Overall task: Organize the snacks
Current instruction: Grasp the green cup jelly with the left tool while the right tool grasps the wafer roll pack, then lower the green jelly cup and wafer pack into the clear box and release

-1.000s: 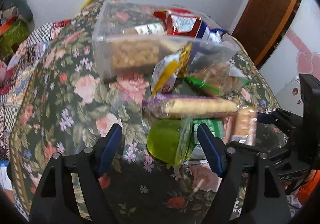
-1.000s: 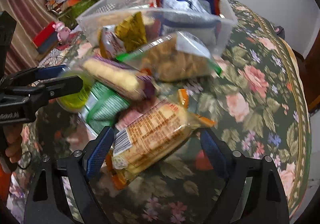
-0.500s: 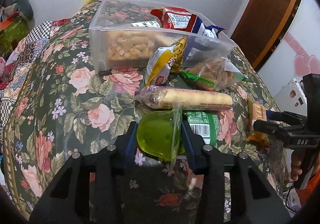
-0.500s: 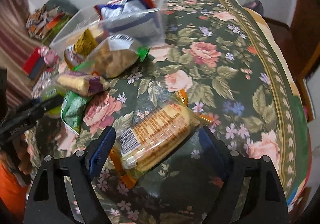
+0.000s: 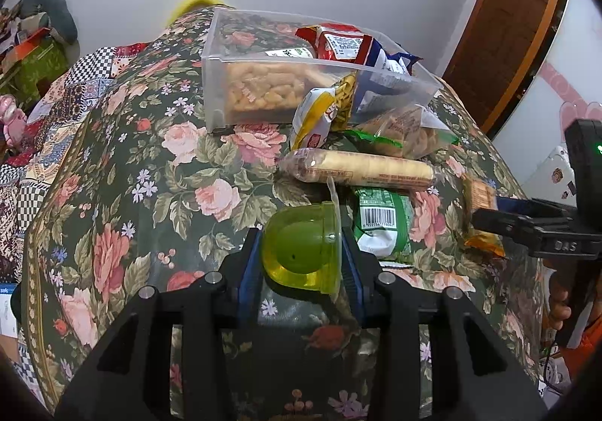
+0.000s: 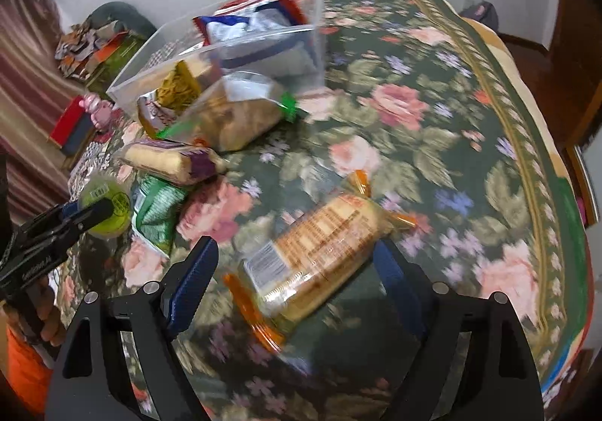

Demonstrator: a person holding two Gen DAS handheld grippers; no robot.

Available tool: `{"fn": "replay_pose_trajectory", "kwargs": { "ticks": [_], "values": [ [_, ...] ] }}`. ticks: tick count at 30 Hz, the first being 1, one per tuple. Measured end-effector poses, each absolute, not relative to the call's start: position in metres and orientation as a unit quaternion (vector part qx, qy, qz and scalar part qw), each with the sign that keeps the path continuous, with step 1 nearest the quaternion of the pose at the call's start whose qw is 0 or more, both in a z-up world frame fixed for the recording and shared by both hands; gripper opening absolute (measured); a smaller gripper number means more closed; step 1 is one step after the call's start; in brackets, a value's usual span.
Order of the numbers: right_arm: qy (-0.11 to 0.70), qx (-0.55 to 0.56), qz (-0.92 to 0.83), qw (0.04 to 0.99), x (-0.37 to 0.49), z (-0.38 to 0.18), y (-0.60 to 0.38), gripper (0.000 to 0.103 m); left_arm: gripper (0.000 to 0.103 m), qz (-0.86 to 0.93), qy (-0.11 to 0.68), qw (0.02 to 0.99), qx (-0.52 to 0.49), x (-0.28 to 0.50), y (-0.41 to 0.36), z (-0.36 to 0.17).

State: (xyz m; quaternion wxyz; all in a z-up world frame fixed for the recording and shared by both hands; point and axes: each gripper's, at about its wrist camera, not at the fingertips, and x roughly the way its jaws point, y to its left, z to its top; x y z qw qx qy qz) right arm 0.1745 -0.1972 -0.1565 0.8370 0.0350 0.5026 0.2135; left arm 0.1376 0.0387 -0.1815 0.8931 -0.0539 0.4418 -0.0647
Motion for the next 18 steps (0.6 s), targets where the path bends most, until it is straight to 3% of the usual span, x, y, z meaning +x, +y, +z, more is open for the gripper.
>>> {"fn": "replay_pose_trajectory", "kwargs": {
  "ticks": [2,6,11,18],
  "values": [
    [0.508,0.028,0.221,0.832,0.181,-0.161,-0.189,0.067,0.040,-0.063,0.442,0.893,-0.055,0.137,0.039,-0.181],
    [0.498,-0.015,0.215,0.840,0.180,-0.166,-0.175,0.064,0.040,-0.059,0.439,0.894,-0.057,0.136,0.042,-0.178],
    [0.487,-0.021,0.216,0.846,0.182,-0.166,-0.178,0.036,0.040,-0.054,0.432,0.898,-0.061,0.137,0.046,-0.171],
    [0.470,0.000,0.209,0.858,0.185,-0.152,-0.194,0.035,0.040,-0.051,0.411,0.908,-0.060,0.145,0.046,-0.152]
  ]
}}
